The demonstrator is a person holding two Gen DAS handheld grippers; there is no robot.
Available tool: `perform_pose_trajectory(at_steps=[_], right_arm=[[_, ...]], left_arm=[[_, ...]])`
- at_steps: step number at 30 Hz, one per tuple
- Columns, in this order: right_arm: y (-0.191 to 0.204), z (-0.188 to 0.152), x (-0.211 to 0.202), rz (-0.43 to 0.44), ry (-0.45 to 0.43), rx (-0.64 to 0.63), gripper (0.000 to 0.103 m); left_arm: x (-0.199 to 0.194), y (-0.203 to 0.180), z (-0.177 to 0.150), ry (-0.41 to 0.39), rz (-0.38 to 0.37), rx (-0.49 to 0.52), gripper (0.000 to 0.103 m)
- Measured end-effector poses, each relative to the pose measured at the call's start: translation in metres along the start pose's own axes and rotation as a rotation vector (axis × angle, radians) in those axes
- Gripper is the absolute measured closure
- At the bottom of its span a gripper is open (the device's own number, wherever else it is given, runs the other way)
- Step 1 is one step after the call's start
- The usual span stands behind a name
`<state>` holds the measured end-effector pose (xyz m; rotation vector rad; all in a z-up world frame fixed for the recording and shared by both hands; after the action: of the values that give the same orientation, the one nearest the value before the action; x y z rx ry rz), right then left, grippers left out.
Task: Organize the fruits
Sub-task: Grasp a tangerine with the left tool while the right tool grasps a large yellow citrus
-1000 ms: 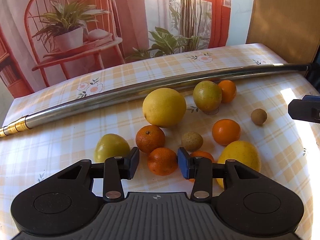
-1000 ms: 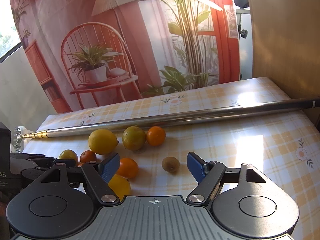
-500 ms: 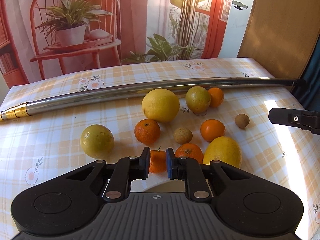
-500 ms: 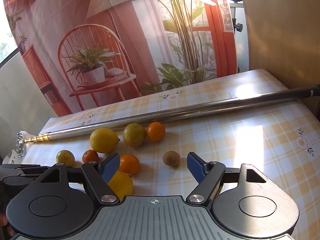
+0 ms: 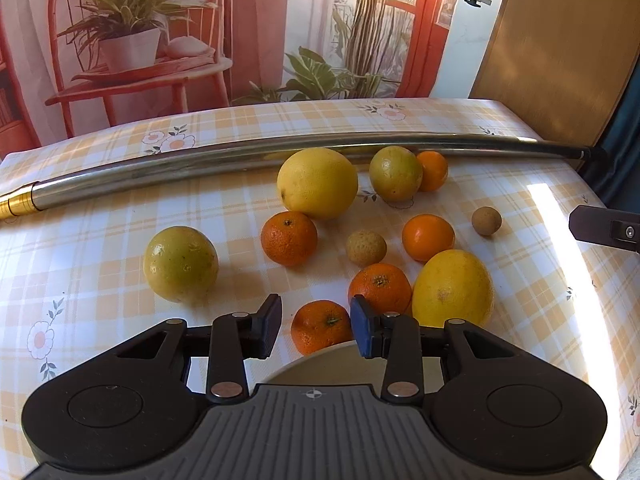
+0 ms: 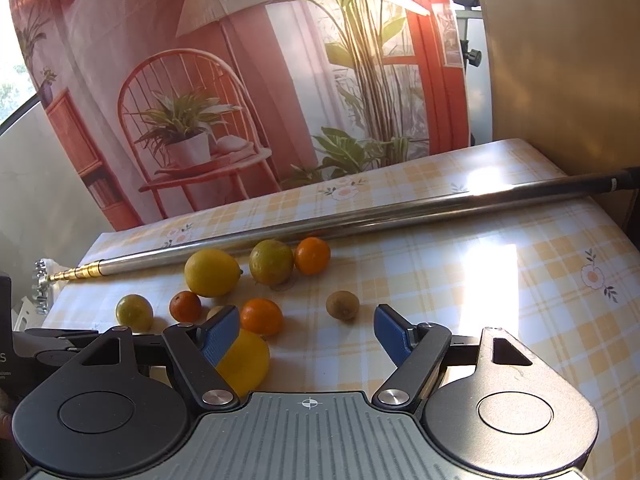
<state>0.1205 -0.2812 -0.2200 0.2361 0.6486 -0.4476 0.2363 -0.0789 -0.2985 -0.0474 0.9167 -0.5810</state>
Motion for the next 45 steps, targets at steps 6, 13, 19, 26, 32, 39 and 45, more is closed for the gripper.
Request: perform_pose_trajectory(at_steps=[6, 13, 19, 26, 32, 39, 45], right_arm=[[-0.001, -0.001, -0.001, 0.001, -0.002, 0.0, 0.031], [-0.001, -0.003, -0.003, 0.001, 0.0, -0.001, 0.031], [-0.001, -0.006, -0.001, -0.002, 0.015, 0.007, 0.031], [0.004, -0.013, 0.003, 0.006, 0.036, -0.007, 0.031], [0.016, -0.021, 0.012, 0.024, 0.067, -0.026, 0.031], [0.041, -0.025, 0.025, 0.055, 0.073, -0.102, 0.031], [0.063, -0.025, 0.044, 0.11, 0.095, -0.142, 0.031]], left_arm=[[-0.002, 0.003, -0.005, 0.011, -0.025, -0.025, 0.063], [-0.005, 0.001, -0.005, -0.003, 0.001, -0.022, 0.069], [-0.023, -0.003, -0.001, -0.08, 0.004, -0.009, 0.069], [-0.051, -0.004, -0.006, -0.146, -0.002, -0.042, 0.069], [-0.072, -0.004, -0.026, -0.166, 0.002, -0.039, 0.069], [-0.082, 0.0, -0.045, -0.171, -0.016, -0.053, 0.069], [-0.085, 0.005, -0.058, -0.168, -0.036, -0.073, 0.069]])
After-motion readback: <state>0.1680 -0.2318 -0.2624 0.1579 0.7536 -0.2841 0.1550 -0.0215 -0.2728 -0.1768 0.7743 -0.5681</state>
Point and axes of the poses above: each gripper's, at about its wrist camera, not at the fingertips, and x roughly the way its jaws point, y to its left, z to its top, the point moved 6 cm from there along x, roughly the way its jaws point, and after that the axes turned 14 degrees about -z, right-handed, at the moved point
